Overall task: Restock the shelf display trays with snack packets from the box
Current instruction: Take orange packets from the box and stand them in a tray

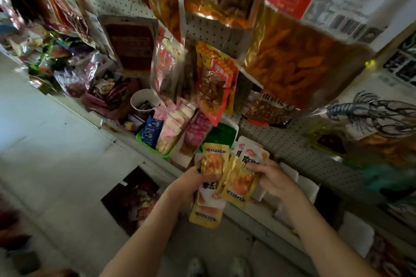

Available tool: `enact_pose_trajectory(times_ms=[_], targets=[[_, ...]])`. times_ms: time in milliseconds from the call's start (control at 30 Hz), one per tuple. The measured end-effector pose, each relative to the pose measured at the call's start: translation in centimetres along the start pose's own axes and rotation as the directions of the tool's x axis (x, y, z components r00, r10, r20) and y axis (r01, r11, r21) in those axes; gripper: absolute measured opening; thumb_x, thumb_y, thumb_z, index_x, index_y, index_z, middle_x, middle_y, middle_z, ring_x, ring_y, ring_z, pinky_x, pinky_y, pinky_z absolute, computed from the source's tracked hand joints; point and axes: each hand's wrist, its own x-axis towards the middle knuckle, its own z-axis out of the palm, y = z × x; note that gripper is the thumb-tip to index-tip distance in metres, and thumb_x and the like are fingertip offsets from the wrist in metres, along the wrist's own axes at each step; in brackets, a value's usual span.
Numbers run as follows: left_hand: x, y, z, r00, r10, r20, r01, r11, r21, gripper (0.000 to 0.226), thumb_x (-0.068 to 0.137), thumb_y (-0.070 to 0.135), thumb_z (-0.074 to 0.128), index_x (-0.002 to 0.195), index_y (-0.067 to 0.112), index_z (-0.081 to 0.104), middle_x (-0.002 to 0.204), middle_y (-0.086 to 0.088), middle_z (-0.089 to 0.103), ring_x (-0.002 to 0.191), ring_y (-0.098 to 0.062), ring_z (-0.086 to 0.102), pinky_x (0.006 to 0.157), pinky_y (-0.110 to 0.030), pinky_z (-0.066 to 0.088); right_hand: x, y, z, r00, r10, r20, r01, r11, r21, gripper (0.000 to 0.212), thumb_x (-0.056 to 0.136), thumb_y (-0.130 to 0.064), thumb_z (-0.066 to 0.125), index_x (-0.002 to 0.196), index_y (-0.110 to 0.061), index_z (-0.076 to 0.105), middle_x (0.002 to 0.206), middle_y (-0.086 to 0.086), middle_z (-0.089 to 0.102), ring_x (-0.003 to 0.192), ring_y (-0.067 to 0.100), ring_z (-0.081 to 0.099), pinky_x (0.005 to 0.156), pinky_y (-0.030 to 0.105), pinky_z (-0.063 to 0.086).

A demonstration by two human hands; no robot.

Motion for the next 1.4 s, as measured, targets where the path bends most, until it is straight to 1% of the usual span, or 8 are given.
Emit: enact_pose_trajectory(times_ms=[67, 167, 433, 733, 867, 1100, 1233, 1400], targets=[[2.2, -1.2, -0.7, 1.0, -0.013, -0.026, 0.012, 1.0, -0.029, 0.024, 0.087, 0.007, 0.068, 0.108, 0.015, 0.061, 0.09, -0.008, 0.075, 0.081, -0.025, 0.072, 0.068, -0.037, 0.058, 1.5, 1.3, -1.9, 0.999, 0.017, -0.052, -0.011, 0.995, 0.097, 0.071, 0.062, 0.006, 0.075, 0.128, 0.001, 0.051, 0.101, 0.016, 0.071, 0.09, 0.027, 0.07, 0.07, 0.039, 0.059], [5.5, -3.4, -2.1, 0.998, -0.041, -0.05, 0.034, 0.992, -0.124, 0.038, 0.082, 0.013, 0.073, 0.118, 0.009, 0.06, 0.106, -0.018, 0.071, 0.095, -0.036, 0.068, 0.08, -0.047, 0.055, 3.6, 2.7, -4.6, 0.983, -0.001, -0.183, 0.031, 0.986, 0.161, 0.047, 0.08, 0.012, 0.057, 0.125, -0.003, 0.052, 0.092, 0.012, 0.073, 0.081, 0.023, 0.072, 0.063, 0.037, 0.059], [10.9, -8.8, -3.5, 0.991, -0.024, -0.13, -0.019, 0.948, -0.317, 0.059, 0.07, 0.023, 0.081, 0.124, 0.009, 0.062, 0.115, -0.02, 0.065, 0.095, -0.035, 0.064, 0.082, -0.047, 0.051, 8.6, 7.0, -8.5, 0.846, -0.163, -0.507, 0.134, 0.987, -0.094, 0.034, 0.08, 0.008, 0.065, 0.112, -0.004, 0.062, 0.097, 0.01, 0.071, 0.085, 0.023, 0.07, 0.067, 0.032, 0.054], [15.3, -11.6, -5.0, 0.99, -0.039, -0.137, -0.026, 0.896, -0.444, 0.066, 0.07, 0.018, 0.08, 0.129, 0.003, 0.054, 0.111, -0.021, 0.063, 0.096, -0.038, 0.062, 0.086, -0.051, 0.051, 12.7, 11.0, -9.4, 0.857, -0.146, -0.493, 0.03, 0.971, -0.236, 0.041, 0.081, 0.011, 0.063, 0.118, -0.006, 0.059, 0.103, 0.01, 0.069, 0.086, 0.016, 0.069, 0.069, 0.029, 0.057], [17.1, -12.8, -4.9, 0.977, -0.098, -0.187, 0.003, 0.892, -0.451, 0.035, 0.084, 0.006, 0.068, 0.118, 0.009, 0.059, 0.105, -0.019, 0.071, 0.094, -0.038, 0.068, 0.08, -0.051, 0.056, 14.2, 12.2, -9.5, 0.883, -0.157, -0.442, 0.032, 0.96, -0.277, 0.031, 0.083, 0.008, 0.063, 0.106, -0.013, 0.061, 0.097, 0.006, 0.07, 0.088, 0.021, 0.067, 0.07, 0.032, 0.056], [19.1, -16.4, -5.2, 0.967, -0.142, -0.212, 0.017, 0.864, -0.504, 0.035, 0.085, 0.009, 0.068, 0.119, 0.01, 0.06, 0.105, -0.018, 0.071, 0.094, -0.038, 0.068, 0.081, -0.053, 0.056, 16.4, 13.4, -10.6, 0.895, -0.208, -0.395, 0.118, 0.963, -0.24, 0.03, 0.085, 0.008, 0.06, 0.112, -0.007, 0.059, 0.097, 0.006, 0.072, 0.086, 0.019, 0.07, 0.068, 0.032, 0.058], [20.1, -17.6, -5.1, 0.959, -0.13, -0.251, -0.004, 0.882, -0.471, 0.074, 0.062, 0.027, 0.085, 0.129, 0.015, 0.056, 0.113, -0.017, 0.069, 0.097, -0.04, 0.068, 0.085, -0.062, 0.052, 16.2, 15.3, -11.7, 0.87, -0.21, -0.446, 0.032, 0.927, -0.373, 0.034, 0.085, -0.006, 0.067, 0.118, -0.01, 0.059, 0.113, 0.01, 0.068, 0.103, 0.023, 0.066, 0.09, 0.042, 0.053], [20.0, -17.8, -3.0, 0.96, -0.099, -0.26, -0.053, 0.851, -0.522, 0.043, 0.081, 0.012, 0.072, 0.123, 0.013, 0.059, 0.112, -0.018, 0.069, 0.1, -0.039, 0.066, 0.087, -0.058, 0.052, 15.7, 17.4, -12.6, 0.85, -0.29, -0.44, -0.052, 0.785, -0.618, 0.029, 0.082, 0.0, 0.067, 0.084, -0.028, 0.061, 0.105, 0.007, 0.066, 0.099, 0.023, 0.062, 0.085, 0.045, 0.054]])
